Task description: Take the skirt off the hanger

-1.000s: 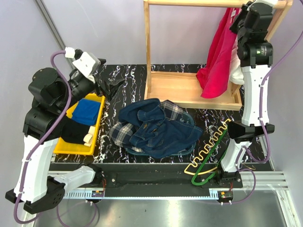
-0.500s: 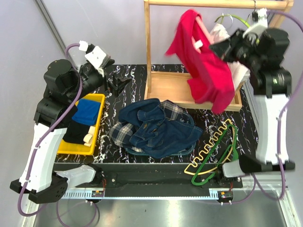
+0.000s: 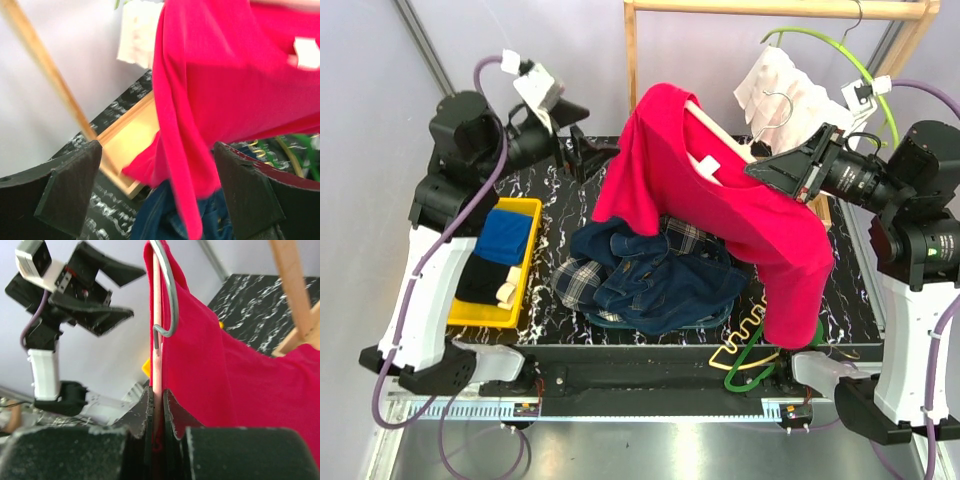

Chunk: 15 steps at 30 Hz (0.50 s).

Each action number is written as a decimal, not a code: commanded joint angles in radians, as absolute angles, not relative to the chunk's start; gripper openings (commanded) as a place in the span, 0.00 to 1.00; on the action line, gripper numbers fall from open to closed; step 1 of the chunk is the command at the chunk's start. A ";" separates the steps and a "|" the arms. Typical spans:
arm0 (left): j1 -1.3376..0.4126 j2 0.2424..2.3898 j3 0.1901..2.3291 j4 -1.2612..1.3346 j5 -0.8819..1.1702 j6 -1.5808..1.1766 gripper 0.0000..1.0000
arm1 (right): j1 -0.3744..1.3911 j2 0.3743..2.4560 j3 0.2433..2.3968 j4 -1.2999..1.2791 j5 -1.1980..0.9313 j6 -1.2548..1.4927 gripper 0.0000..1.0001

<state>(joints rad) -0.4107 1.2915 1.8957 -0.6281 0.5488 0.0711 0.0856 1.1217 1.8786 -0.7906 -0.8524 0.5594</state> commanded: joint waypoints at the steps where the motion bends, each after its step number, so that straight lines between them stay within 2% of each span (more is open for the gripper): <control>1: -0.332 1.365 2.084 -0.470 0.720 -0.116 0.99 | 0.092 1.129 1.953 -0.716 -1.018 0.652 0.00; 2: -0.296 1.397 2.180 -0.438 0.762 -0.177 0.99 | 0.092 1.134 2.009 -0.715 -1.028 0.669 0.00; 3: -0.206 1.467 2.231 -0.390 0.816 -0.366 0.99 | 0.091 1.141 2.041 -0.712 -1.031 0.678 0.00; 4: -0.158 1.517 2.281 -0.247 0.948 -0.499 0.98 | 0.092 1.153 2.074 -0.710 -1.038 0.687 0.00; 5: -0.119 1.560 2.349 -0.130 1.022 -0.845 0.97 | 0.092 1.163 2.130 -0.710 -1.039 0.699 0.00; 6: -0.063 1.647 2.364 0.029 1.087 -1.065 0.96 | 0.091 1.166 2.155 -0.710 -1.040 0.703 0.00; 7: -0.054 1.655 2.359 0.283 1.151 -1.232 0.96 | 0.091 1.176 2.175 -0.712 -1.039 0.706 0.00; 9: -0.069 1.603 2.251 0.262 1.164 -1.151 0.96 | 0.092 1.187 2.218 -0.709 -1.038 0.715 0.00; 12: -0.098 1.574 2.106 0.432 1.245 -1.319 0.95 | 0.092 1.198 2.250 -0.684 -1.046 0.753 0.00; 15: -0.141 1.539 2.033 0.468 1.279 -1.365 0.95 | 0.091 1.192 2.246 -0.670 -1.039 0.767 0.00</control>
